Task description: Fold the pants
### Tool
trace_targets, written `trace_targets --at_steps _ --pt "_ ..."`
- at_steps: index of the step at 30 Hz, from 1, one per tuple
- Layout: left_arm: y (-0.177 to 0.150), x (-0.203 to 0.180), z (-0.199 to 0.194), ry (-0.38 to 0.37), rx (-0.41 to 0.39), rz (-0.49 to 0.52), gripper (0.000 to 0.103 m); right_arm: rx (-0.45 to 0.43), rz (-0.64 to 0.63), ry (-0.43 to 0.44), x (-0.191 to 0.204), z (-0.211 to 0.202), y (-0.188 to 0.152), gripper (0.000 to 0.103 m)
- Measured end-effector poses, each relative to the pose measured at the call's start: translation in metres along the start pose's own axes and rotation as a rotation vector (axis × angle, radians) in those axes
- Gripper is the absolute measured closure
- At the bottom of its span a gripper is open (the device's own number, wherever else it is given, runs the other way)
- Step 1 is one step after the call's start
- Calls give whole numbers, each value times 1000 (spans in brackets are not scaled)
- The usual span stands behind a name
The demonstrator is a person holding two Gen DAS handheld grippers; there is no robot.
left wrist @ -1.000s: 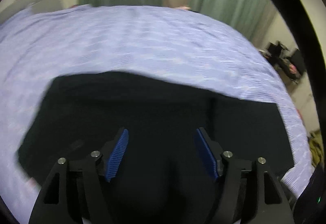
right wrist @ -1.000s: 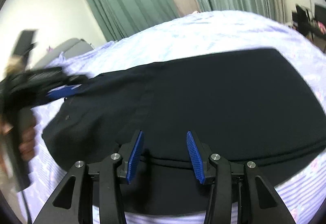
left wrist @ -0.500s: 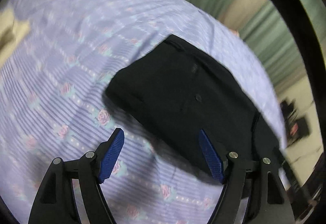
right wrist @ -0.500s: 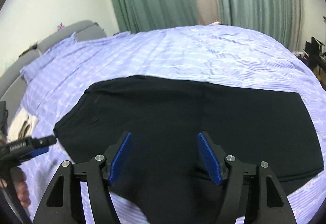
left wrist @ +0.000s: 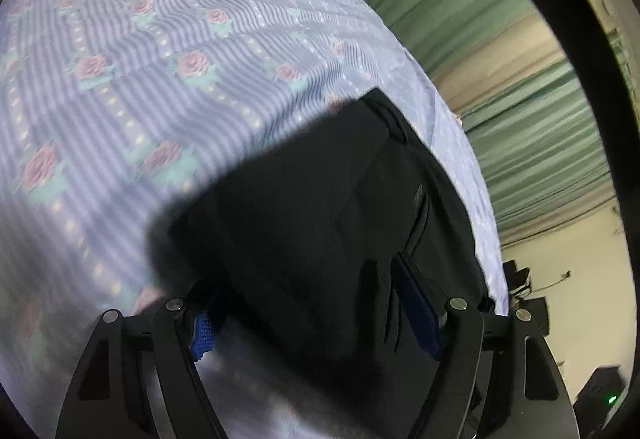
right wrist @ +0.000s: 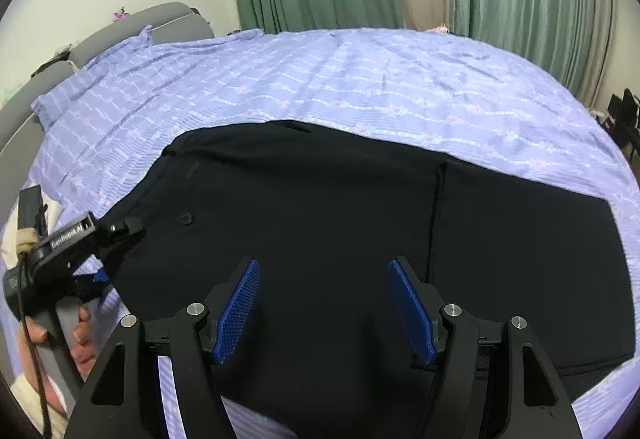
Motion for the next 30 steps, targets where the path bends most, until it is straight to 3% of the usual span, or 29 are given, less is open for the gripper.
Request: trace_targets --at_steps 6,7,8,11,17,21,26,30 --pt "12 8 24 15 -27 -37 28 22 -13 -4 4 11 -4 36" --pt "13 8 24 29 -34 -44 38 24 -19 -2 4 11 -5 36" --pt "14 6 22 31 -35 -53 57 27 -23 -2 3 10 -5 36" --pt "26 -7 -2 11 -63 -17 77 31 -40 -12 -2 2 -3 36" --pt "39 -114 -51 23 -145 319 82 -19 -57 -2 -23 -37 18 36" --pt "32 -192 -68 6 -195 497 82 -53 -11 -30 -60 -75 39 36" --pt "2 -293 -78 -32 -242 721 82 -108 18 -109 -122 -128 61 36" --pt "-35 -356 -64 -88 -222 844 82 -144 36 -193 -177 -166 69 36"
Point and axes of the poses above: each gripper's, at about its wrist camera, not at the fingertips, and z roughly the way its jaws point, x to its left, y to its top, the point moved 9 cm from there along z, roughly the way its jaws point, and after that the axes turned 9 degrees about -x, right-handed, at the moved point
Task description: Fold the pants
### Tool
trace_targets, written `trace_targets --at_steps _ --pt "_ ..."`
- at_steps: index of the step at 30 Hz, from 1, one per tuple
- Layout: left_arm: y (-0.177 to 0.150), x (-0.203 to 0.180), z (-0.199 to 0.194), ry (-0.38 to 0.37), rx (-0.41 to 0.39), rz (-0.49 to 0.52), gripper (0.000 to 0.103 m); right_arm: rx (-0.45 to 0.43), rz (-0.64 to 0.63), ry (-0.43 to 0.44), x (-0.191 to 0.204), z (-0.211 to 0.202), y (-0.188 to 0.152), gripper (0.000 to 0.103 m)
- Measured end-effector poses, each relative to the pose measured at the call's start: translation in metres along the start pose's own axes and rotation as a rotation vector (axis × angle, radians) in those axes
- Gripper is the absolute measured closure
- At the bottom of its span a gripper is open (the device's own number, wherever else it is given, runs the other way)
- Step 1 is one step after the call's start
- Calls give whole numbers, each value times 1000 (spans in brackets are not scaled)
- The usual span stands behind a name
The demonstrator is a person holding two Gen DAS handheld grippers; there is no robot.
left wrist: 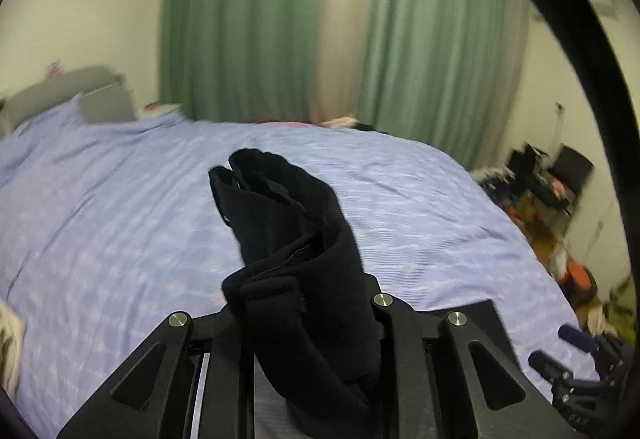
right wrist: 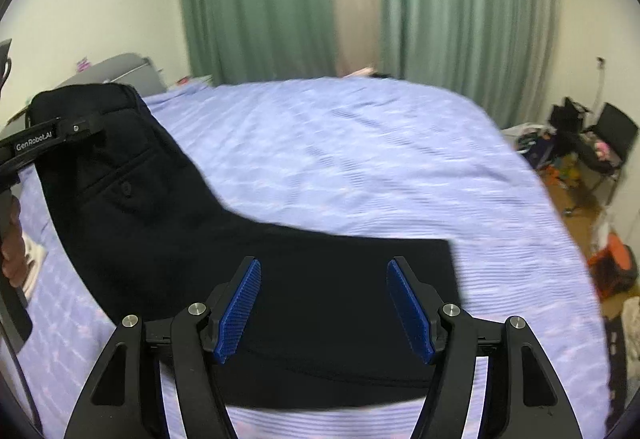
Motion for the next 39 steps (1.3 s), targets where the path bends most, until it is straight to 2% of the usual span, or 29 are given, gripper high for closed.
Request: trace_targets --at_steps 5,7,11,14,19,22,24,25,26,28,30,32,34,39 --pt "-4 -85 28 -115 42 51 83 -6 46 -99 -68 -14 -3 36" --pt "-16 -126 44 -181 80 68 83 7 70 -141 -95 -16 -12 36" --pt "-53 -191 66 -271 160 85 84 45 115 -207 -139 -16 -35 36" --pt "-85 -235 64 -320 247 77 84 82 132 -253 -168 -14 -56 37" --pt "-146 -284 82 -377 399 104 83 139 143 -304 -197 -11 -87 37" --pt "-160 -292 74 -389 458 111 77 165 152 -315 -203 -12 -98 37" --pt "-156 -291 67 -394 457 114 74 175 149 -328 -204 -14 -101 37" --pt "-153 -291 63 -412 455 102 57 176 144 -333 -204 -14 -101 37" --pt "-143 -290 52 -461 449 55 30 172 141 -335 -203 -15 -99 37" --pt "-127 -281 35 -509 410 -17 17 154 139 -326 -200 -15 -94 37" --pt "-111 -272 14 -524 364 -2 15 140 128 -319 -196 -15 -85 37" --pt "-107 -257 4 -486 333 28 15 121 125 -302 -191 -13 -76 37" --pt "-111 -232 3 -400 333 63 15 102 123 -222 -177 -7 -66 37" --pt "-142 -146 21 -158 419 53 16 129 93 -16 -136 40 -60 37"
Point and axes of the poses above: each gripper's, at about its wrist camera, not at the fingertips, and z roughly the way its jaws point, x to its left, y to its top, the point moved 9 cm from there along z, roughly the way its jaws point, and after that the axes turned 9 degrees about -x, right-handed, at the moved point
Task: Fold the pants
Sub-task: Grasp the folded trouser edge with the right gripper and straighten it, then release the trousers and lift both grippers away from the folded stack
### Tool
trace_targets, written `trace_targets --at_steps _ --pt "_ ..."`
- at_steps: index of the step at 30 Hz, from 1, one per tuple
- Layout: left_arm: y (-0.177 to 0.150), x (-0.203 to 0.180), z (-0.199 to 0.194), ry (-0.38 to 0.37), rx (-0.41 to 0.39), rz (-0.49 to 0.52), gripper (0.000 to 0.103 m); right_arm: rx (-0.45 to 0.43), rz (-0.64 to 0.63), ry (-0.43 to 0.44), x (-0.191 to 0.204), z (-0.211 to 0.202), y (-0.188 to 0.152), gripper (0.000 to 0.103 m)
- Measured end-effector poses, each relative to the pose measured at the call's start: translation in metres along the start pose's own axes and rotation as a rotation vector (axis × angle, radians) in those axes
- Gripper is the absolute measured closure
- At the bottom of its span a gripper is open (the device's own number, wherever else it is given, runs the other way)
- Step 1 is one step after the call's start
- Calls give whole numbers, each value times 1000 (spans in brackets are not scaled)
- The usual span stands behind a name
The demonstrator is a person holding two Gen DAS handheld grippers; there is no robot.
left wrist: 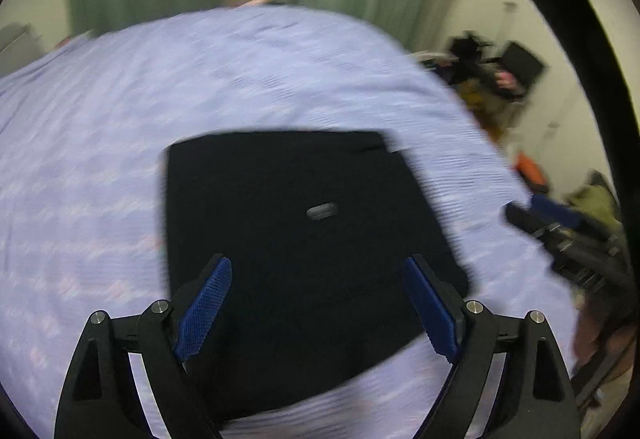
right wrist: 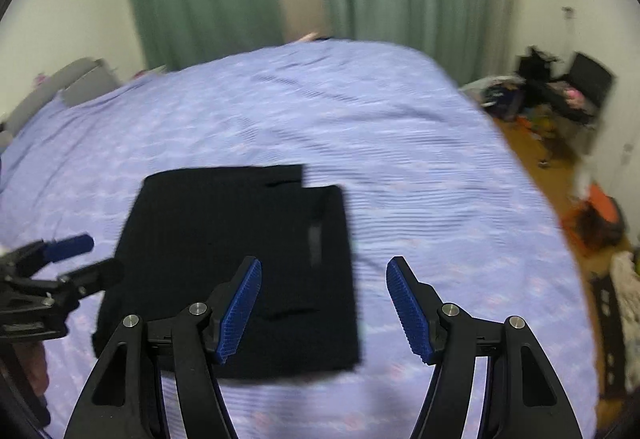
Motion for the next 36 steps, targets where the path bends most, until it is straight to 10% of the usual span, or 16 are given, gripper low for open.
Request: trace_targets --at_steps 4,13,20,26,29,36 --pt "-16 55 21 121 54 -84 17 60 10 84 16 48 -4 43" --pt "-17 72 58 129 90 -138 17 237 137 147 12 140 -39 62" --pt "-15 66 54 98 74 -109 17 136 140 163 23 98 -17 75" --pt "-7 54 62 86 70 -114 17 205 151 171 25 126 -21 76" --pt "-5 52 60 87 65 -108 17 249 239 142 7 134 -30 94" --pt "-9 41 61 70 64 -90 18 95 207 114 -11 75 -1 99"
Point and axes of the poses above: each gripper's, at about its wrist camera, not at the fingertips, and z roughly the way its jaws point, x to its left, y to its top, the point moved 9 cm from there along z, roughly the way its jaws point, and after that the axes turned 9 degrees about -x, right-handed, at the moved point
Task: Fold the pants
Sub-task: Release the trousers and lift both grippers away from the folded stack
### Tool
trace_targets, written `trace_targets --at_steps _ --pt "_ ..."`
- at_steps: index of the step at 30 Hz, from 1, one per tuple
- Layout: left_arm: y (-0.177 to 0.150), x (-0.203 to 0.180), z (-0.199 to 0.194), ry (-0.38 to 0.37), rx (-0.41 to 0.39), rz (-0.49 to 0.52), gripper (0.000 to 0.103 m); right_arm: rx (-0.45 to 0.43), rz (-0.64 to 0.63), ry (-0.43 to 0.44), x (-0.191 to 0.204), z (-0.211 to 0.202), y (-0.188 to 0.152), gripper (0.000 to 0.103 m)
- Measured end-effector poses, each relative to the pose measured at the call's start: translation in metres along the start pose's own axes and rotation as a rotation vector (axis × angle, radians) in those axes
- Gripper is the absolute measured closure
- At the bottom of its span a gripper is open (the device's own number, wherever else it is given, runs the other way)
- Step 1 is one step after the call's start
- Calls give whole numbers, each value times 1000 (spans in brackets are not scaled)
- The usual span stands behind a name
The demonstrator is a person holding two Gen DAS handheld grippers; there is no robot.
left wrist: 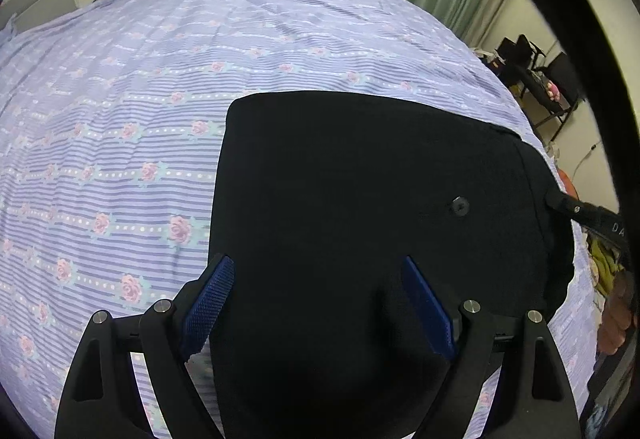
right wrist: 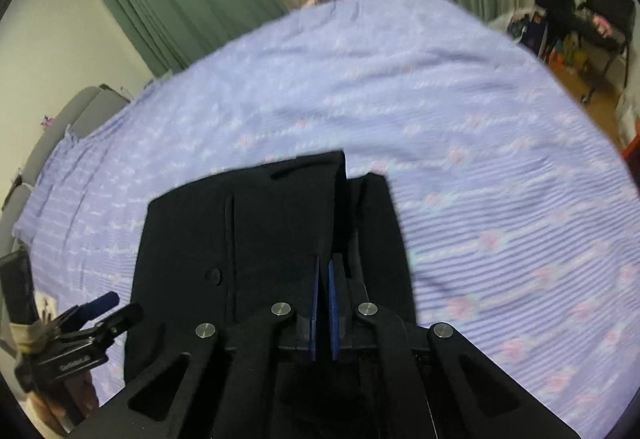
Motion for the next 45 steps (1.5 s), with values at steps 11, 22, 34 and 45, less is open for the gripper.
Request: trace_targets --at_steps 11,22,34,45 --pt "-14 -2 4 19 50 48 17 135 -67 -134 -34 41 -32 98" --pt "-15 12 -24 49 36 53 17 147 -163 -293 -43 25 -30 66" --pt "-11 -10 -108 27 -100 152 10 18 -56 -292 -28 -86 -55 22" --pt "-38 -36 -84 74 -36 250 9 39 199 -240 -52 -56 -113 22"
Point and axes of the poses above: each gripper's, at about its wrist camera, not at the fingertips, and z roughly the way its jaws point, x to its left, y to its top, the point moved 9 cm from there along z, roughly the way its jaws point, and after that the axes turned 9 degrees about -x, right-handed, at the moved point
